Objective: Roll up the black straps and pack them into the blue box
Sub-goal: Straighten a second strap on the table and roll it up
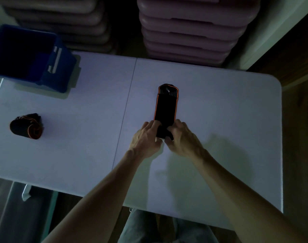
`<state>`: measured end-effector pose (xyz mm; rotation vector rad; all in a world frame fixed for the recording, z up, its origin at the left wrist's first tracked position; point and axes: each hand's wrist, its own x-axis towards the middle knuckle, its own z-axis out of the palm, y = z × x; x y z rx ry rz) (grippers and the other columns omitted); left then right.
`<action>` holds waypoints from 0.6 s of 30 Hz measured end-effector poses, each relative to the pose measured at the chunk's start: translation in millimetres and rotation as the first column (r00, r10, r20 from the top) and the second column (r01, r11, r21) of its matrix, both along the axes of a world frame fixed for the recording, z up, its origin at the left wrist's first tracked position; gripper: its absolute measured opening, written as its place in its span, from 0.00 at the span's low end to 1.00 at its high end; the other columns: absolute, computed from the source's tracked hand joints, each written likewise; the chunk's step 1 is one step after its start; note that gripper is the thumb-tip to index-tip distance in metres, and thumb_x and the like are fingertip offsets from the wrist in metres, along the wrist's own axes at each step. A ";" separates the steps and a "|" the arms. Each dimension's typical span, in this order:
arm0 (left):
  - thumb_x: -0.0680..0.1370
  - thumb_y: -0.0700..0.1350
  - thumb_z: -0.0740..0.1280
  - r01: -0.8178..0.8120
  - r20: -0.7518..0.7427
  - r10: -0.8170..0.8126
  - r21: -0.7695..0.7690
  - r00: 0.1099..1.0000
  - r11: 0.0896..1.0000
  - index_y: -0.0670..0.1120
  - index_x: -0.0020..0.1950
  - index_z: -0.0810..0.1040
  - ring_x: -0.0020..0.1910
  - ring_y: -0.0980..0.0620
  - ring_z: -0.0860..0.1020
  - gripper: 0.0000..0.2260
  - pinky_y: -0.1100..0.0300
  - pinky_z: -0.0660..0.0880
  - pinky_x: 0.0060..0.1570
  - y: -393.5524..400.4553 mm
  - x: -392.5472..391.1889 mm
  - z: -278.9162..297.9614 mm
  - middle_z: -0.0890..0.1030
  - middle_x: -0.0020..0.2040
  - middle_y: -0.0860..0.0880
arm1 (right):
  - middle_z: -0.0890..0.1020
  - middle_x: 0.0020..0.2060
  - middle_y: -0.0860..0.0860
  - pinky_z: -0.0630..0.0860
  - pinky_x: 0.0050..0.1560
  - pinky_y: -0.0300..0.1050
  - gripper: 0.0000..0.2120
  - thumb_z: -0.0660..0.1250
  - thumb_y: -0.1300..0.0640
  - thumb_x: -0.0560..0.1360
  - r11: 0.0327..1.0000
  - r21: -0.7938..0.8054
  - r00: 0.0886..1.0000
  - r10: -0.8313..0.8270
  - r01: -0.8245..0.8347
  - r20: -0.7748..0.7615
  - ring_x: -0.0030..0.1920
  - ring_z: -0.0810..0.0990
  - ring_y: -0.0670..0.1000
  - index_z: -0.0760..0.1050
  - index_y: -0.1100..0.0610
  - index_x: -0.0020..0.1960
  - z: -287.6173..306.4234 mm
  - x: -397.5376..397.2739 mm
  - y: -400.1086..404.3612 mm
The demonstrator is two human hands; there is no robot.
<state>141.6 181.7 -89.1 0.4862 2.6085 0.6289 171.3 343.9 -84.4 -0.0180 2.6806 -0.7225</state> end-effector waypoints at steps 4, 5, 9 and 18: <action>0.74 0.43 0.66 -0.094 0.051 0.095 -0.027 0.994 0.995 0.45 0.59 0.74 0.59 0.46 0.72 0.14 0.48 0.77 0.49 5.6 -9.1 0.9 0.76 0.57 0.48 | 0.74 0.57 0.58 0.78 0.52 0.57 0.17 0.61 0.52 0.77 0.997 -0.046 0.997 -0.055 0.058 0.061 0.57 0.73 0.60 0.74 0.60 0.62 -0.6 -11.1 1.1; 0.74 0.44 0.66 -0.114 0.059 0.115 -0.028 0.992 0.993 0.45 0.59 0.75 0.59 0.46 0.72 0.14 0.48 0.77 0.51 7.4 -12.5 1.1 0.76 0.58 0.47 | 0.75 0.55 0.58 0.78 0.52 0.58 0.16 0.61 0.53 0.77 0.994 -0.064 0.995 -0.091 0.093 0.041 0.56 0.74 0.60 0.72 0.60 0.61 -1.6 -11.1 0.7; 0.76 0.46 0.63 -0.084 0.076 0.091 -0.093 0.993 0.992 0.45 0.64 0.72 0.61 0.45 0.71 0.17 0.49 0.76 0.49 14.1 -23.7 2.3 0.74 0.61 0.46 | 0.75 0.52 0.56 0.80 0.42 0.55 0.14 0.65 0.55 0.76 0.991 -0.042 0.983 -0.131 0.126 -0.131 0.52 0.75 0.57 0.68 0.57 0.60 -3.3 -4.1 -0.2; 0.80 0.52 0.61 -0.085 0.048 0.089 -0.076 0.995 0.993 0.47 0.67 0.66 0.56 0.43 0.74 0.18 0.50 0.74 0.41 15.6 -48.7 -4.5 0.72 0.59 0.43 | 0.77 0.59 0.56 0.82 0.42 0.50 0.25 0.72 0.62 0.70 0.974 0.186 0.967 -0.085 0.132 -0.241 0.56 0.76 0.58 0.73 0.59 0.66 -14.5 -9.8 -5.6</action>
